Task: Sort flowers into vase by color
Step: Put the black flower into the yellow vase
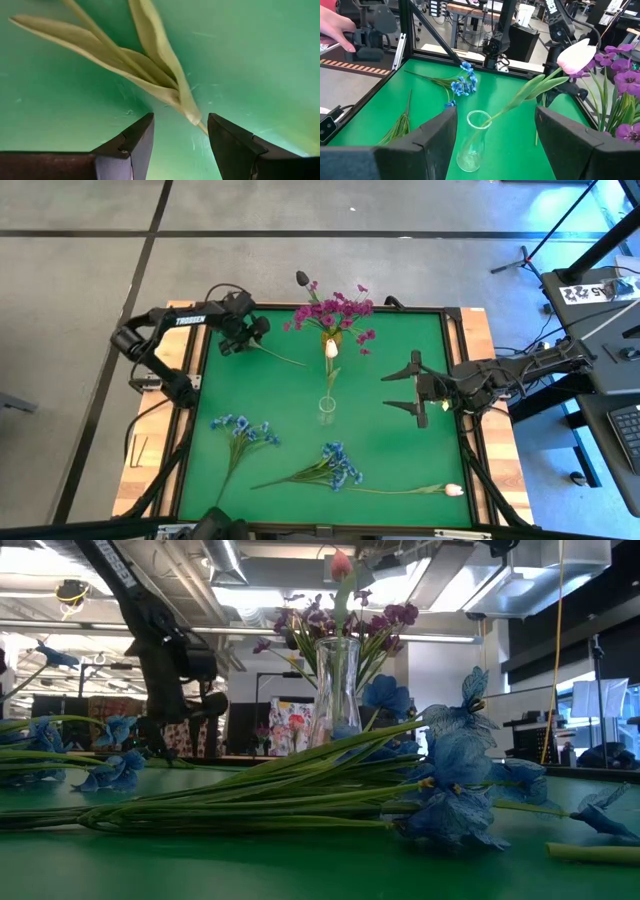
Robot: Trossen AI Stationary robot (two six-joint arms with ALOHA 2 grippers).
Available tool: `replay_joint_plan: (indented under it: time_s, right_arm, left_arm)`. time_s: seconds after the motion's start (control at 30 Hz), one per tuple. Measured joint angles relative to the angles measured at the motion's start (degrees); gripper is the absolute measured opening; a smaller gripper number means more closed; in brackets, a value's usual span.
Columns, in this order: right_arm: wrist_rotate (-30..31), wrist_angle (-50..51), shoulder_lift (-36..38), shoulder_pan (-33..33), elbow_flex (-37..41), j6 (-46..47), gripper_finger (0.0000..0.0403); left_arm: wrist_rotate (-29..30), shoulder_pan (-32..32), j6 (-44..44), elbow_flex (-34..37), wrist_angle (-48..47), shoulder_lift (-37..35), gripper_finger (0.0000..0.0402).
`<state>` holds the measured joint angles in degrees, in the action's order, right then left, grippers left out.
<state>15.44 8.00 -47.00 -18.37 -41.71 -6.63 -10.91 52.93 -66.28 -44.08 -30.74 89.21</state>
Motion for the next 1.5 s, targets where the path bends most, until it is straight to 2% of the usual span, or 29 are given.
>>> replay_joint_plan:
  time_s: [0.3, 0.47, 0.57, 0.67, 0.77, 0.93, 1.07, 1.3, 1.5]
  right_arm:
    - [-0.02, 0.67, -0.02, 0.00, 0.00, -1.10, 0.0264]
    - [-0.02, 0.94, -0.02, 0.02, 0.00, -0.99, 0.0264]
    - [-0.04, 1.16, -0.02, 0.00, 0.00, -0.90, 0.0264]
    - [-0.04, 1.21, -0.02, 0.00, 0.00, -0.88, 0.0264]
    - [-0.06, 1.21, -0.02, 0.02, 0.00, -0.85, 0.0264]
    - [-0.04, 1.21, -0.02, 0.02, 0.00, -0.77, 0.0264]
    - [-0.06, 1.21, -0.02, 0.01, 0.00, -0.75, 0.0264]
    - [-0.06, 1.21, -0.02, 0.02, 0.00, -0.76, 0.0264]
    - [-0.05, 1.33, -0.02, 0.01, 0.00, -1.10, 0.0264]
  left_arm:
    - [-0.22, 0.50, -1.15, -5.67, -0.98, 4.95, 0.0179]
    - [2.78, 2.30, -0.26, -10.00, -10.08, 6.41, 0.0173]
    - [6.99, 3.12, 1.51, -12.03, -18.03, 7.14, 0.0156]
    - [8.26, 3.68, 2.60, -12.50, -20.70, 7.39, 0.0135]
    - [7.00, 3.82, 2.80, -12.50, -18.95, 7.39, 0.0117]
    - [0.43, 3.60, 2.49, -12.50, -12.38, 7.39, 0.0105]
    - [1.23, 3.10, 0.25, -12.52, -7.64, 7.39, 0.0109]
    - [2.38, 3.36, -2.63, -12.50, -9.50, 7.54, 0.0113]
    - [0.87, 3.15, -3.60, -12.50, -10.34, 7.54, 0.0113]
